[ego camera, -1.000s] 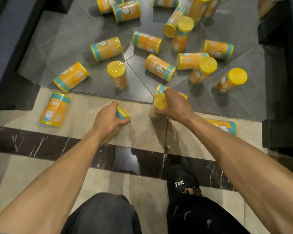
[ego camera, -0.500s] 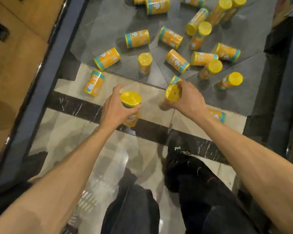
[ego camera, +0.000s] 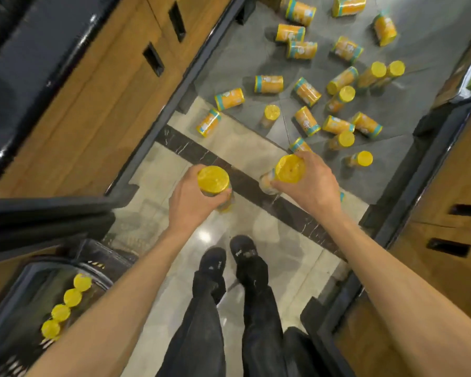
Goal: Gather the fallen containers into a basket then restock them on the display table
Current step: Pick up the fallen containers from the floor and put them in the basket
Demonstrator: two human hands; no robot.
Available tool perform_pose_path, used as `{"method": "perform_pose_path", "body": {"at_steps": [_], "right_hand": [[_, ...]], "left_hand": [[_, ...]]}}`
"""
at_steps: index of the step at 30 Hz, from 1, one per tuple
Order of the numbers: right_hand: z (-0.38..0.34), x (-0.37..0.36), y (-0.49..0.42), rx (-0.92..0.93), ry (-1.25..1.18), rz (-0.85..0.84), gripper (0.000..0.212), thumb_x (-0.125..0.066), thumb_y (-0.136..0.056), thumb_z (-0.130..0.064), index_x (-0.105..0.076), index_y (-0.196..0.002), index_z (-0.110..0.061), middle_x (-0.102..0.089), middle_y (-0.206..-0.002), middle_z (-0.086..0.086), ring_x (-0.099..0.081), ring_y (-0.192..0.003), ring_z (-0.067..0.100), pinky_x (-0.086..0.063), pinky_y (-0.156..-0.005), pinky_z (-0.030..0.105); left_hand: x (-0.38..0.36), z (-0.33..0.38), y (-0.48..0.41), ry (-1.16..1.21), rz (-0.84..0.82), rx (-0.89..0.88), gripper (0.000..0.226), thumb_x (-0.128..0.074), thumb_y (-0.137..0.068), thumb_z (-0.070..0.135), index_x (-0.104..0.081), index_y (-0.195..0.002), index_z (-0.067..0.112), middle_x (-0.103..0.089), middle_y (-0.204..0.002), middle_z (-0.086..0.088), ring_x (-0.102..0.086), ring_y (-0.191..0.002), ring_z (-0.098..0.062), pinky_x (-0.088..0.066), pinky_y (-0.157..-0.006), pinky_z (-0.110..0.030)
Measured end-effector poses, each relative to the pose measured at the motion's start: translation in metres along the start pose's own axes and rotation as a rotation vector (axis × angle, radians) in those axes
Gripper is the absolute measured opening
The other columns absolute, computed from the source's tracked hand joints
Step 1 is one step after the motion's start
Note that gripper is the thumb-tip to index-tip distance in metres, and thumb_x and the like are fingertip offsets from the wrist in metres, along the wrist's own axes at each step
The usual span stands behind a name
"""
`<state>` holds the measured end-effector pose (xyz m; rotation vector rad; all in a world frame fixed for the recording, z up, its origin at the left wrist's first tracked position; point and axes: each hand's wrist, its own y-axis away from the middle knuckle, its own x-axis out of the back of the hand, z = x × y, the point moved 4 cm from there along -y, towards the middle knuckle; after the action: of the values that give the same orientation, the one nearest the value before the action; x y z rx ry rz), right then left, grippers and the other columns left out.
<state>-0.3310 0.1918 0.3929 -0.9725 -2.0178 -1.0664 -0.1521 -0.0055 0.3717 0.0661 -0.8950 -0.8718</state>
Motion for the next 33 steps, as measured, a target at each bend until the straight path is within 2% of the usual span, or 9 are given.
{"method": "perform_pose_path", "body": {"at_steps": [5, 10, 13, 19, 23, 26, 29, 33], "right_hand": [[-0.065, 0.016, 0.017, 0.163, 0.064, -0.108, 0.077, -0.083, -0.064, -0.055, -0.052, -0.129, -0.026, -0.057, -0.125, -0.001, -0.054, -0.115, 0.021, -0.043, -0.086, 0.032], [-0.137, 0.002, 0.033, 0.337, 0.119, -0.229, 0.078, -0.083, -0.067, -0.05, -0.051, -0.132, -0.022, -0.057, -0.125, 0.002, -0.055, -0.116, 0.024, -0.045, -0.09, 0.035], [-0.176, -0.015, 0.044, 0.446, 0.13, -0.301, 0.076, -0.083, -0.068, -0.047, -0.05, -0.132, -0.023, -0.056, -0.127, 0.002, -0.055, -0.116, 0.023, -0.044, -0.087, 0.033], [-0.246, -0.053, 0.079, 0.653, 0.208, -0.417, 0.077, -0.08, -0.067, -0.056, -0.049, -0.131, -0.028, -0.055, -0.126, -0.003, -0.056, -0.113, 0.02, -0.048, -0.086, 0.034], [-0.282, -0.078, 0.116, 0.793, 0.254, -0.515, 0.071, -0.076, -0.068, -0.064, -0.05, -0.126, -0.032, -0.055, -0.12, -0.008, -0.055, -0.109, 0.013, -0.051, -0.084, 0.035], [-0.305, -0.1, 0.146, 0.922, 0.304, -0.571, 0.071, -0.077, -0.07, -0.062, -0.05, -0.128, -0.031, -0.055, -0.12, -0.007, -0.053, -0.109, 0.013, -0.051, -0.082, 0.034], [-0.323, -0.122, 0.179, 1.027, 0.352, -0.618, 0.076, -0.079, -0.072, -0.059, -0.048, -0.133, -0.026, -0.054, -0.125, -0.003, -0.054, -0.112, 0.017, -0.051, -0.087, 0.04], [-0.342, -0.157, 0.225, 1.101, 0.397, -0.689, 0.076, -0.078, -0.072, -0.06, -0.047, -0.133, -0.026, -0.054, -0.126, -0.003, -0.053, -0.112, 0.016, -0.051, -0.086, 0.038]], "left_hand": [[0.062, -0.005, 0.039, 0.071, 0.157, 0.11, 0.07, -0.081, -0.063, 0.055, -0.051, -0.122, 0.031, -0.056, -0.111, 0.013, -0.052, -0.096, -0.01, -0.044, -0.075, -0.031], [0.107, -0.031, 0.072, 0.123, 0.278, 0.228, 0.071, -0.079, -0.066, 0.061, -0.047, -0.123, 0.033, -0.057, -0.117, 0.009, -0.057, -0.104, -0.019, -0.052, -0.081, -0.041], [0.128, -0.05, 0.097, 0.139, 0.369, 0.333, 0.072, -0.081, -0.067, 0.056, -0.046, -0.124, 0.03, -0.057, -0.12, 0.005, -0.056, -0.107, -0.021, -0.049, -0.081, -0.039], [0.17, -0.093, 0.157, 0.161, 0.544, 0.525, 0.075, -0.082, -0.068, 0.048, -0.045, -0.129, 0.027, -0.054, -0.127, 0.004, -0.054, -0.114, -0.023, -0.047, -0.083, -0.038], [0.185, -0.122, 0.209, 0.215, 0.668, 0.61, 0.071, -0.084, -0.07, 0.042, -0.045, -0.127, 0.026, -0.056, -0.121, 0.004, -0.054, -0.108, -0.022, -0.041, -0.075, -0.034], [0.187, -0.149, 0.249, 0.222, 0.738, 0.675, 0.074, -0.084, -0.069, 0.043, -0.045, -0.128, 0.023, -0.057, -0.123, 0.003, -0.055, -0.112, -0.022, -0.045, -0.082, -0.037], [0.186, -0.174, 0.289, 0.269, 0.797, 0.758, 0.077, -0.086, -0.068, 0.042, -0.045, -0.13, 0.021, -0.057, -0.125, 0.001, -0.055, -0.113, -0.021, -0.047, -0.088, -0.039], [0.182, -0.211, 0.339, 0.309, 0.835, 0.846, 0.08, -0.086, -0.066, 0.044, -0.046, -0.13, 0.019, -0.056, -0.124, 0.001, -0.055, -0.111, -0.02, -0.047, -0.086, -0.037]]}}
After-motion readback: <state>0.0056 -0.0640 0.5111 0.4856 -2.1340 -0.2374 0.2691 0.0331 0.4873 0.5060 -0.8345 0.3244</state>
